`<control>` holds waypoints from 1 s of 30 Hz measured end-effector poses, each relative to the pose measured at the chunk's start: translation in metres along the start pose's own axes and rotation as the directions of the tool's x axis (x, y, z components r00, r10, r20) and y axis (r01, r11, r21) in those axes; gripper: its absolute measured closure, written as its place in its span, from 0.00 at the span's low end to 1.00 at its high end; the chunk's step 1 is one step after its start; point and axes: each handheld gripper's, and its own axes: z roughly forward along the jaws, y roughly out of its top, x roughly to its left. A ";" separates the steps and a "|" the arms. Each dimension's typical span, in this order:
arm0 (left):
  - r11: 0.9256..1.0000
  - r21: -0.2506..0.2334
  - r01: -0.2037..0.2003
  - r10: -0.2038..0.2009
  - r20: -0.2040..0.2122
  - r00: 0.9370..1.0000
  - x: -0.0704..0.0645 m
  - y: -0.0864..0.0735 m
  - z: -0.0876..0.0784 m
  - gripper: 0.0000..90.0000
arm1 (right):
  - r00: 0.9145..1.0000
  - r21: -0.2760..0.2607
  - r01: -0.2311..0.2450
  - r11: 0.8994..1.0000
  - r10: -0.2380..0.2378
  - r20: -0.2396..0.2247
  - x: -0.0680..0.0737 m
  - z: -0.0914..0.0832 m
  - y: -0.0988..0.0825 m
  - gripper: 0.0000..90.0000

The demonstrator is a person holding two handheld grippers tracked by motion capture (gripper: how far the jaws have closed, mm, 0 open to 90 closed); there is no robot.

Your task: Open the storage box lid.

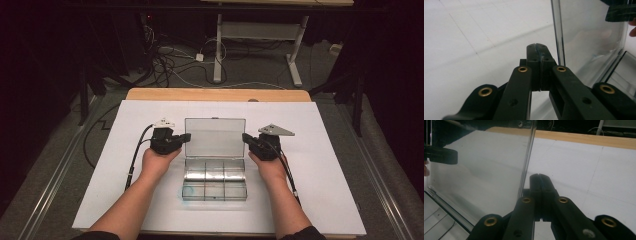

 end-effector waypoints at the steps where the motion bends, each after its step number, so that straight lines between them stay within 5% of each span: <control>1: 1.000 0.005 -0.004 0.004 -0.006 1.000 0.000 0.000 0.001 0.97 | 1.000 0.006 0.002 1.000 -0.002 0.001 -0.001 0.001 0.000 1.00; 14: 0.996 0.090 0.018 -0.015 -0.030 0.999 0.007 -0.008 0.014 0.97 | 1.000 0.104 -0.019 0.994 0.016 0.024 -0.006 0.017 -0.010 1.00; 20: 0.989 0.142 0.029 -0.024 -0.039 0.999 0.009 -0.011 0.022 0.97 | 0.999 0.174 0.014 0.985 -0.021 0.044 -0.003 0.022 -0.012 1.00; 30: 0.978 0.210 0.000 0.014 -0.065 0.998 0.006 -0.014 0.025 0.97 | 0.998 0.230 0.001 0.973 -0.014 0.055 -0.003 0.026 -0.017 1.00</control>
